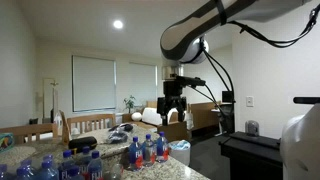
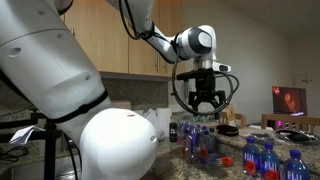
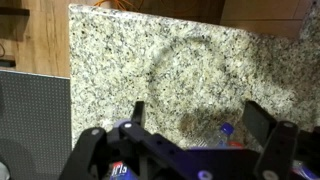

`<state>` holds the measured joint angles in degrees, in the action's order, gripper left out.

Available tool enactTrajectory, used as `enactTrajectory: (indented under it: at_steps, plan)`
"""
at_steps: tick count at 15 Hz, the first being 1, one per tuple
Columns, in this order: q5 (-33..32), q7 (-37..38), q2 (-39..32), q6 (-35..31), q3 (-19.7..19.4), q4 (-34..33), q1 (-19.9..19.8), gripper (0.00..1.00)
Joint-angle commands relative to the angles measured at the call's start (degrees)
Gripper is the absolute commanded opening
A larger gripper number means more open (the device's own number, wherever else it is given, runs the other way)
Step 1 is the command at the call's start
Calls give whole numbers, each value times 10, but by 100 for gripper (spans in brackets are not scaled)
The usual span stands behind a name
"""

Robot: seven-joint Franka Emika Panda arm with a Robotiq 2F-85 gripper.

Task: Pick up one bottle from the left side of the counter and put it on the right side of the countertop

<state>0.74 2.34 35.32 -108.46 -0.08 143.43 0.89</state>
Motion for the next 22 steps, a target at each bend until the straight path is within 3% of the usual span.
enactTrajectory:
  at_steps: [1, 22]
  plan:
    - [2, -2, 0, 1, 3, -1, -3, 100]
    - [17, 13, -16, -10, 15, -12, 7, 100]
